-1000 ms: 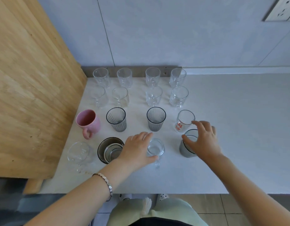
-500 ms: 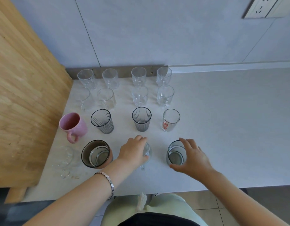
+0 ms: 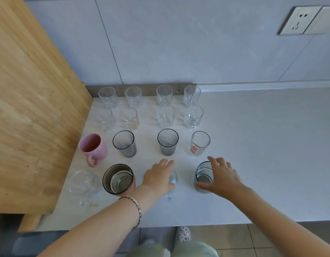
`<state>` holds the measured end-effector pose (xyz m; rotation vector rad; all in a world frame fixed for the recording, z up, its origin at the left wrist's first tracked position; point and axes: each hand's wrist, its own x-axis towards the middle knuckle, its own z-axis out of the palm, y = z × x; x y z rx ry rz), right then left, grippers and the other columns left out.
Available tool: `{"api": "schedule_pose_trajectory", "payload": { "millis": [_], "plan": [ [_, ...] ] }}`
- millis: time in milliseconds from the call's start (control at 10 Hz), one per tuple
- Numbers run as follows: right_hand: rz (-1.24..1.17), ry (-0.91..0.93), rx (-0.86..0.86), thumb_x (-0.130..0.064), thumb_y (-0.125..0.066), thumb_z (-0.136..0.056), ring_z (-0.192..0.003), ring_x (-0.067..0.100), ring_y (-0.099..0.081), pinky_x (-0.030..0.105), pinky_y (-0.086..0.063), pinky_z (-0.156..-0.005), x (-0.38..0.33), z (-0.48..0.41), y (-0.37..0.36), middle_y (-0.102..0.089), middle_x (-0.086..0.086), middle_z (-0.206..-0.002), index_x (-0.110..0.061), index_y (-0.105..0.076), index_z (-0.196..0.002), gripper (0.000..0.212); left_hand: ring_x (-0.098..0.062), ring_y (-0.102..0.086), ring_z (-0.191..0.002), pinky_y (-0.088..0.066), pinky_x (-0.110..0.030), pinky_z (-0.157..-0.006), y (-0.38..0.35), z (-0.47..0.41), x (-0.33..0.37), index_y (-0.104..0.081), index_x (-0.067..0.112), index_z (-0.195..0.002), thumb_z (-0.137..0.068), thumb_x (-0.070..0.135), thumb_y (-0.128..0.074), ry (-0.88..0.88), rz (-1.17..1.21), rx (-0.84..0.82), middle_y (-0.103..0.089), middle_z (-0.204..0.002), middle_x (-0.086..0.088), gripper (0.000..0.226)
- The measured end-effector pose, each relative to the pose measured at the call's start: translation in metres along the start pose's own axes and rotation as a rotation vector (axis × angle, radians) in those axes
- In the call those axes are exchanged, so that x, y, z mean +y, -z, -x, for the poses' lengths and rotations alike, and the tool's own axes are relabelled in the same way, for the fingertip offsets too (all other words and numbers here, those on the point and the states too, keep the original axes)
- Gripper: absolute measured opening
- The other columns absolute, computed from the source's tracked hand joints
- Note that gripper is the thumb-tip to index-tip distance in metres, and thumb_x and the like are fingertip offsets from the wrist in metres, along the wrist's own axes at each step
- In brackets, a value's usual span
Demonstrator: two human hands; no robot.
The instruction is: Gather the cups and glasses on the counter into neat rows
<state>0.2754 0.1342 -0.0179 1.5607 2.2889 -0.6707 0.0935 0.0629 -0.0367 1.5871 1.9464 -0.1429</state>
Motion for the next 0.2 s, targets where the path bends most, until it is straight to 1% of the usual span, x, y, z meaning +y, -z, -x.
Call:
{"api": "schedule_pose_trajectory", "payload": {
  "millis": [100,200],
  "plan": [
    [0.045,0.014,0.083,-0.053,-0.052,-0.088,-0.130,0.022,-0.041,0.033,-0.035,-0.106,-0.018,-0.003,0.019,-0.043,0.001,-0.140,-0.022,-0.035,-0.141,0.064,-0.030,-0.035,-0.134,-0.033,-0.043,-0.107,0.024,0.001,-0.001,-0.027,0.018,-0.143,-0.083,0.050,-0.056,-0.034,-0.039,-0.004,-0.029,-0.149,-0.007,0.073],
    [0.017,0.022,0.106,-0.041,-0.052,-0.091,-0.115,0.018,-0.056,0.028,-0.043,-0.092,-0.038,-0.006,0.036,-0.060,-0.002,-0.125,-0.025,-0.055,-0.123,0.037,-0.028,-0.051,-0.121,-0.039,-0.034,-0.095,0.058,0.002,-0.007,-0.054,0.014,-0.117,-0.089,0.045,-0.049,-0.022,0.052,0.073,-0.054,-0.129,-0.007,0.042]
  ]
}}
